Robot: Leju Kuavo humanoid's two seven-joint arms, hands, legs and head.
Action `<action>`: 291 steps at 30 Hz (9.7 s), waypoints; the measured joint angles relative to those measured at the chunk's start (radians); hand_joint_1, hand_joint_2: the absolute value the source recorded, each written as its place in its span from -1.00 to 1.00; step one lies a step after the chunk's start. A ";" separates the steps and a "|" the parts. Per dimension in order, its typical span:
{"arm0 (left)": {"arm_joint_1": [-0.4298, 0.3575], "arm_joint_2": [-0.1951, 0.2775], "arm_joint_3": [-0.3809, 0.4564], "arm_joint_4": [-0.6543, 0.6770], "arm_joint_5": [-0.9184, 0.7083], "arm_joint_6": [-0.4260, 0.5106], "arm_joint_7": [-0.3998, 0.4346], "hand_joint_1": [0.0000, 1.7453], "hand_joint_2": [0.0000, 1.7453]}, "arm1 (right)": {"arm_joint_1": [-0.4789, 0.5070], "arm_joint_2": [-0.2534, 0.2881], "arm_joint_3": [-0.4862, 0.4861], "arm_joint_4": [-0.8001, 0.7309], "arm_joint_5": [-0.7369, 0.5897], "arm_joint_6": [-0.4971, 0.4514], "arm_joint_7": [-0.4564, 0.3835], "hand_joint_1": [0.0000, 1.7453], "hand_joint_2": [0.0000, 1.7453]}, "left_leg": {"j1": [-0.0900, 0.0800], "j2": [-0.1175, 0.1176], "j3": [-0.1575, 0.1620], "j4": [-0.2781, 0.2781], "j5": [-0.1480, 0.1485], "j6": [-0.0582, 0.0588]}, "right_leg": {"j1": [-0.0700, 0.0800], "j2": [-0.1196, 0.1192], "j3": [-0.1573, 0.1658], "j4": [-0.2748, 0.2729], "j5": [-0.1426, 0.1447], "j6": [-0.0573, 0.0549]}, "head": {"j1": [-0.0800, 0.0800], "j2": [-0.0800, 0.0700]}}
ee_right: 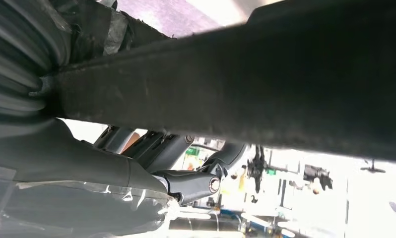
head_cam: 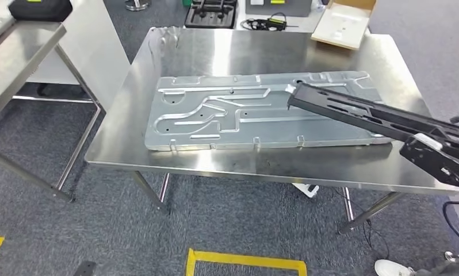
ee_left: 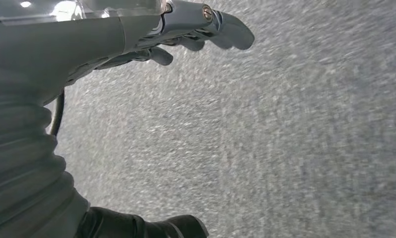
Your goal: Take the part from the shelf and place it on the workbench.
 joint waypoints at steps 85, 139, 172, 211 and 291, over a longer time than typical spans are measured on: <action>0.007 -0.067 0.000 -0.005 -0.031 0.027 -0.044 -1.00 1.00 | 0.118 -0.016 0.270 -0.028 0.337 -0.359 -0.036 1.00 1.00 | 0.005 0.008 0.049 -0.103 0.067 0.019 | -0.015 -0.002 -0.016 0.047 -0.013 0.050 | 0.005 0.000; -0.004 -0.072 0.007 -0.006 0.017 0.057 -0.161 -1.00 1.00 | 0.264 0.100 -0.213 0.000 -0.315 -0.447 -0.263 1.00 1.00 | -0.007 0.013 0.063 -0.159 0.100 0.053 | -0.004 -0.008 -0.082 0.200 -0.113 0.037 | 0.000 0.000; 0.009 -0.075 0.025 -0.006 0.041 0.051 -0.212 -1.00 1.00 | 0.146 -0.050 0.199 -0.151 0.115 -0.360 -0.014 1.00 1.00 | -0.002 0.003 0.028 -0.113 0.091 0.045 | -0.004 -0.006 -0.126 0.274 -0.120 0.046 | -0.006 0.000; 0.010 -0.077 0.067 -0.006 0.076 0.088 -0.208 -1.00 -1.00 | 0.275 0.061 -0.023 -0.040 0.145 -0.374 0.000 -1.00 -1.00 | -0.003 0.004 0.052 -0.107 0.064 0.015 | -0.001 -0.003 0.008 0.013 -0.012 0.018 | -0.009 0.000; 0.004 -0.125 0.100 -0.006 0.109 0.189 -0.066 -1.00 -1.00 | 0.052 0.112 0.288 -0.350 -0.307 -0.828 -0.274 -1.00 -1.00 | 0.003 0.010 0.086 -0.153 0.081 0.042 | 0.003 -0.010 -0.064 0.126 -0.070 0.034 | -0.020 0.000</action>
